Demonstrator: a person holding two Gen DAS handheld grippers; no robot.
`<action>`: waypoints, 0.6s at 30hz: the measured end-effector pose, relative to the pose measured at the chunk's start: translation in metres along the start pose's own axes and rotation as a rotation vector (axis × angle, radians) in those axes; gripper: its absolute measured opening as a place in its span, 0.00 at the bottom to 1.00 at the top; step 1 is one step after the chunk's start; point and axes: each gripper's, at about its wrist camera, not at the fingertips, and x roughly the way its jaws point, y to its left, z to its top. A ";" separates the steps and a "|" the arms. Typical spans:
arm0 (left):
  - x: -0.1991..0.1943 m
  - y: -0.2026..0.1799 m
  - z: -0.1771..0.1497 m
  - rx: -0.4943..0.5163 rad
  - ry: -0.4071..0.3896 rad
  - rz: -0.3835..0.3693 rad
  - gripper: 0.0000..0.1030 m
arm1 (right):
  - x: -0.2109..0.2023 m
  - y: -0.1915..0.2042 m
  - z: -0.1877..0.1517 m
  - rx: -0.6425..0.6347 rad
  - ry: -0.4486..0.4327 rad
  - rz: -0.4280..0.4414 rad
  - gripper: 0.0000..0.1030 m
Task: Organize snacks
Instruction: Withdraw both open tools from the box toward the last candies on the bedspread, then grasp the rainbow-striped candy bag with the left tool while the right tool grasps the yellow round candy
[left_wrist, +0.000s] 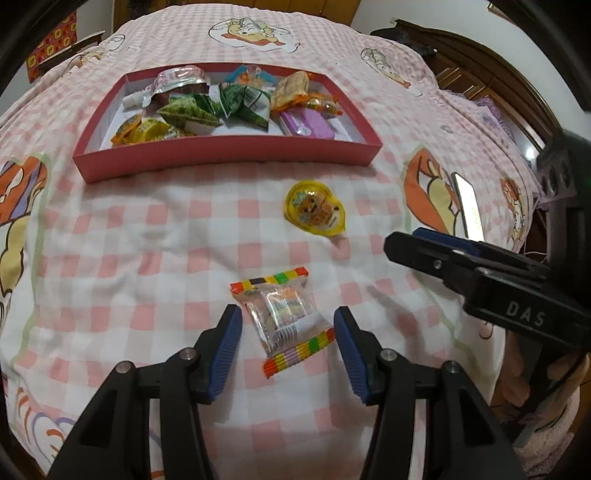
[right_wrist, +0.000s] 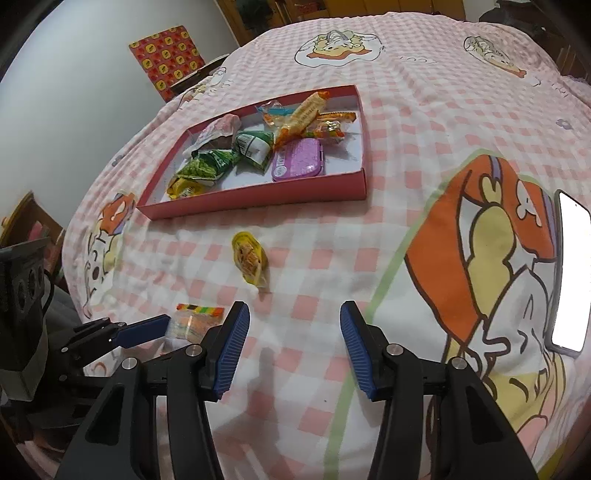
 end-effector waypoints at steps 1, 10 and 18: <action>0.002 0.000 -0.001 -0.002 -0.002 0.002 0.53 | 0.000 -0.001 0.000 0.002 -0.002 -0.002 0.51; 0.004 0.008 -0.003 -0.019 -0.033 -0.018 0.37 | 0.007 -0.002 -0.005 0.009 0.012 0.006 0.51; -0.010 0.021 0.000 -0.042 -0.080 0.003 0.36 | 0.011 0.004 -0.003 0.006 0.013 0.009 0.51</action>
